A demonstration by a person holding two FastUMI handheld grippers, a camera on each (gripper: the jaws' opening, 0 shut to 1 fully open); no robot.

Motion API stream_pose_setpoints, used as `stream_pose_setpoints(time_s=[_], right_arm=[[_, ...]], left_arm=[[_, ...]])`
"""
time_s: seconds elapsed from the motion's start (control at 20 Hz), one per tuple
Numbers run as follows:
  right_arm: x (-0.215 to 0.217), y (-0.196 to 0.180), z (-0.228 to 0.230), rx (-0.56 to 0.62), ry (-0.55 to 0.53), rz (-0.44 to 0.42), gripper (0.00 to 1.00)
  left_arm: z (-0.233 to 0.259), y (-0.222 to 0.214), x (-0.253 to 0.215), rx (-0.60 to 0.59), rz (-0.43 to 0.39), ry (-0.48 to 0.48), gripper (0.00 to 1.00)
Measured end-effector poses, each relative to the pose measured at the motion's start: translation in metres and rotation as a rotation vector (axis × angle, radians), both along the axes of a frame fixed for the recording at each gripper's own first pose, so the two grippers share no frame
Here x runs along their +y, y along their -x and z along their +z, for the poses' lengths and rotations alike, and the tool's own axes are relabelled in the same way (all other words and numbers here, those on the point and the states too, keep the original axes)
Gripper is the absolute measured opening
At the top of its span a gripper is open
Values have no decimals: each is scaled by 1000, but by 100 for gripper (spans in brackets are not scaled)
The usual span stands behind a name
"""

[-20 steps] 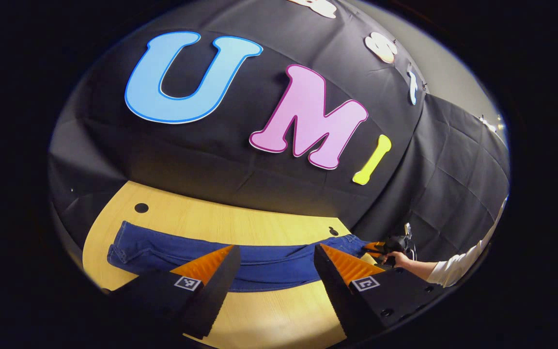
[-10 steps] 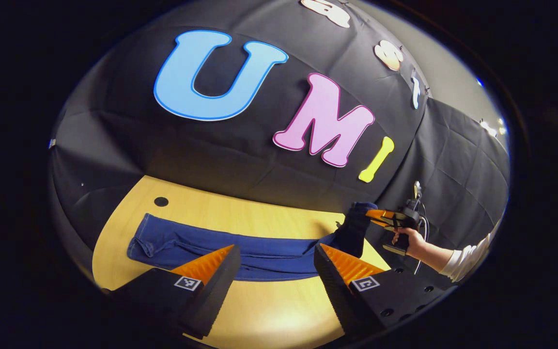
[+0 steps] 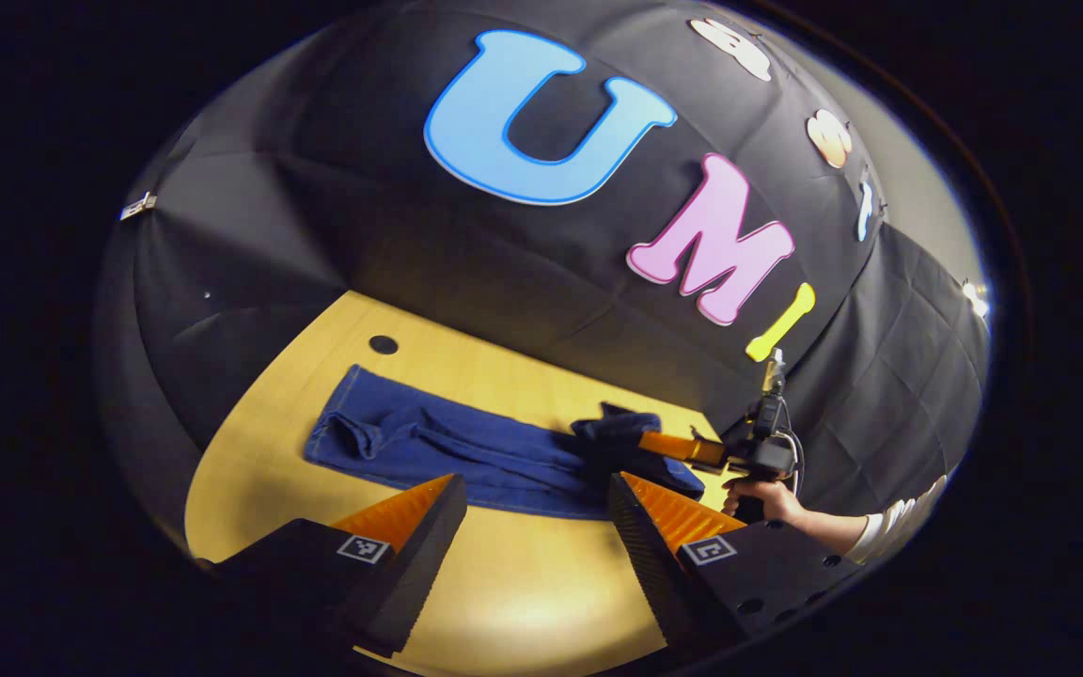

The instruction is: Grasp the waist and the cuffs of the jeans and fold them to make the two legs overlap; first hold the waist and fold one-third of the jeans toward the cuffs, then hold the cuffs and fold the remaining one-third in the same direction to finish folding.

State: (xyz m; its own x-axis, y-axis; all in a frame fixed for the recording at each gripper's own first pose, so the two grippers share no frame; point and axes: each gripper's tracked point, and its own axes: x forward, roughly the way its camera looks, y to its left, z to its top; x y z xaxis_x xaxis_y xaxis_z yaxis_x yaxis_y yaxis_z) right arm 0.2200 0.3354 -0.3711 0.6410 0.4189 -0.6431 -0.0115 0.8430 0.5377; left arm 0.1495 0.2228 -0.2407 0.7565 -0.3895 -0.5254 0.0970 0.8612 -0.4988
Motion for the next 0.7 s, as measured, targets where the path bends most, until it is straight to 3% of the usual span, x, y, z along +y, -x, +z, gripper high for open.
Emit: stream_pose_setpoints(time_s=[0.15, 0.3, 0.5, 0.55, 0.7], right_arm=[[12, 13, -40, 86, 18, 39, 17], [21, 19, -48, 86, -18, 68, 22], [20, 11, -1, 9, -80, 61, 86], [13, 11, 15, -23, -78, 68, 96], [-17, 16, 69, -131, -54, 96, 96]], left_arm=[[-16, -3, 17, 40, 12, -15, 97], [-29, -9, 22, 64, 24, 15, 97], [-45, -31, 29, 110, 40, 19, 97], [-53, -40, 34, 126, 47, 17, 97], [-80, -71, 58, 214, 67, -65, 97]])
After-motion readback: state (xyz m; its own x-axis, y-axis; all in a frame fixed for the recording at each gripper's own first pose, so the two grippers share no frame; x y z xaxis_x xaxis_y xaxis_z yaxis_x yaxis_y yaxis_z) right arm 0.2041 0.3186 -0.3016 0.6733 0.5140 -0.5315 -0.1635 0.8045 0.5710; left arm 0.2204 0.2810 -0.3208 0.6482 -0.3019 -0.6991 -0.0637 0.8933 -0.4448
